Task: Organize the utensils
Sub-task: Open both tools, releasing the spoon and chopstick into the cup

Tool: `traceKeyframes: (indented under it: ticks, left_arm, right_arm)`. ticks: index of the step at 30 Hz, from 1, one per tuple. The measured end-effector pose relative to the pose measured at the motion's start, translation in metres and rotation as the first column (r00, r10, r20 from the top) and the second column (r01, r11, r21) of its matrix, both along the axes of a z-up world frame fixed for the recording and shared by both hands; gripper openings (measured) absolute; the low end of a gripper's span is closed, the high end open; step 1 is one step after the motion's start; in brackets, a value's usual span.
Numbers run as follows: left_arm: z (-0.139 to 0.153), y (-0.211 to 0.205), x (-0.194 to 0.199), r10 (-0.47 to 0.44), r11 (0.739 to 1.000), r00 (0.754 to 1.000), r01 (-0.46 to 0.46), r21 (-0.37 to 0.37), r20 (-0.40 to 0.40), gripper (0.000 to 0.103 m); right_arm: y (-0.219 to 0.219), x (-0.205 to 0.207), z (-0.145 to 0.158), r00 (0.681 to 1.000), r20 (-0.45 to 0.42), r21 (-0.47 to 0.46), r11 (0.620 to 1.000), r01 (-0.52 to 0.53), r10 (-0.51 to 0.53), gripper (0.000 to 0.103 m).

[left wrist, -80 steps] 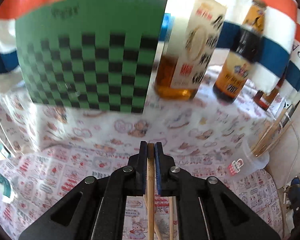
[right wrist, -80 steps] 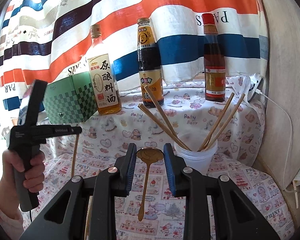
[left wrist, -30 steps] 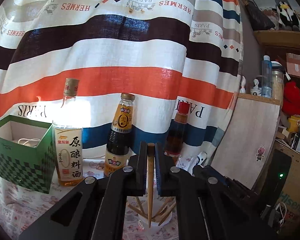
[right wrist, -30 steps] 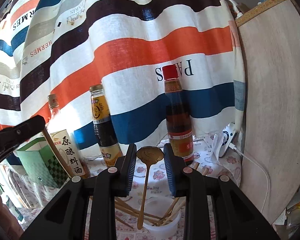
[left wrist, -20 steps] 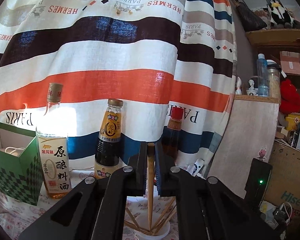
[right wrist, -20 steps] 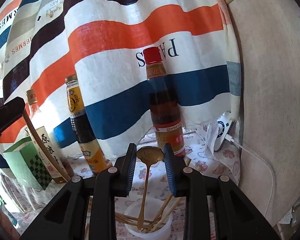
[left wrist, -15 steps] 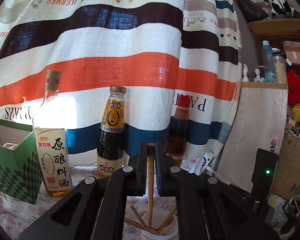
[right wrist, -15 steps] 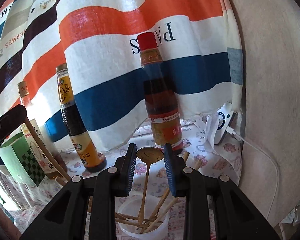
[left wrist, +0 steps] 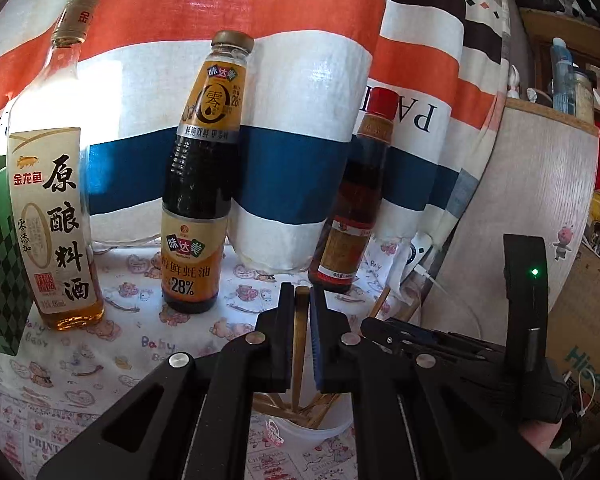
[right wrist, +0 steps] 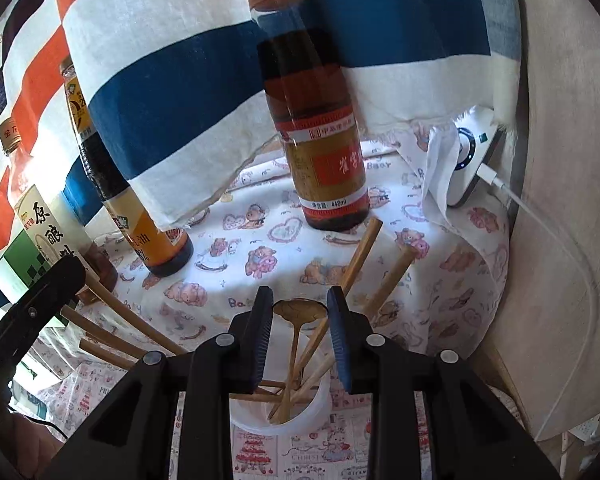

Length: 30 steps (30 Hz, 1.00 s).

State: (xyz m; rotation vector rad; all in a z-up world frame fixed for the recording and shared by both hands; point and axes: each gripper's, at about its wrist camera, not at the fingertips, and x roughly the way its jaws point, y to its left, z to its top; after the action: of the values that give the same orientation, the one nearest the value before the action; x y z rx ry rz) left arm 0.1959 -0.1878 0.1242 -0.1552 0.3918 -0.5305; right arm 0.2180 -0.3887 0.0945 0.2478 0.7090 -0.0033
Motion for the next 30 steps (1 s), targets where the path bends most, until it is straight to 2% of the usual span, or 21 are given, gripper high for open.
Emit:
traceKeyframes:
  ticks: [3,6,8,10,11,12,13,15,19,21,23,24,27,30]
  left_arm:
    - [-0.001,-0.003,-0.002,-0.002,1.000,1.000,0.002,0.017,0.004,0.006]
    - [0.001,-0.006,-0.008,0.011,0.999,0.999,-0.013,0.041,0.037,0.008]
    - [0.004,-0.005,-0.011,0.013,0.999,0.999,-0.015,0.044,0.047,0.014]
    - [0.007,-0.003,-0.015,0.060,0.996,0.997,-0.062,0.060,0.047,0.026]
    - [0.009,-0.001,-0.018,0.082,0.994,0.996,-0.086,0.072,0.046,0.030]
    - [0.012,0.004,-0.024,0.092,0.993,0.994,-0.096,0.069,0.056,0.039]
    - [0.014,0.009,-0.029,0.104,0.992,0.992,-0.109,0.062,0.075,0.042]
    - [0.021,0.020,-0.042,0.143,0.986,0.982,-0.151,0.067,0.120,0.053]
    - [0.034,0.045,-0.064,0.189,0.978,0.968,-0.200,0.054,0.165,0.064]
    - [0.039,0.059,-0.075,0.214,0.973,0.961,-0.226,0.048,0.173,0.066]
    - [0.043,0.072,-0.085,0.229,0.969,0.956,-0.241,0.048,0.182,0.071]
    - [0.046,0.078,-0.091,0.238,0.966,0.951,-0.253,0.052,0.196,0.075]
    - [0.058,0.096,-0.103,0.298,0.946,0.924,-0.319,0.055,0.238,0.086]
    - [0.070,0.115,-0.113,0.316,0.939,0.917,-0.339,0.058,0.245,0.088]
  right_arm:
    - [0.003,0.000,0.000,1.000,-0.001,-0.024,1.000,-0.001,0.001,0.030]
    - [0.003,-0.002,0.002,1.000,-0.001,-0.009,1.000,-0.009,0.009,0.030]
    - [0.003,-0.003,0.005,1.000,0.016,-0.001,1.000,-0.015,0.015,0.030]
    - [0.003,-0.005,0.008,1.000,0.024,0.003,1.000,-0.020,0.020,0.033]
    - [0.002,-0.007,0.010,0.999,0.033,0.011,1.000,-0.026,0.026,0.036]
    - [0.001,-0.009,0.012,0.999,0.044,0.023,0.999,-0.029,0.028,0.046]
    - [0.001,-0.010,0.014,0.998,0.053,0.032,0.999,-0.030,0.028,0.052]
    - [0.001,-0.013,0.018,0.997,0.067,0.035,0.999,-0.036,0.034,0.052]
    - [0.007,-0.022,0.029,0.995,0.095,0.024,0.999,-0.040,0.037,0.053]
    - [0.015,-0.034,0.039,0.995,0.102,-0.018,1.000,0.000,0.002,0.053]
    - [0.030,-0.053,0.054,0.987,0.160,-0.083,0.997,0.011,0.003,0.055]
    - [0.037,-0.064,0.062,0.981,0.194,-0.099,0.995,0.002,0.017,0.060]
    - [0.051,-0.093,0.082,0.961,0.272,-0.103,0.994,-0.021,0.049,0.063]
    - [0.059,-0.114,0.092,0.953,0.293,-0.094,0.994,-0.054,0.080,0.064]
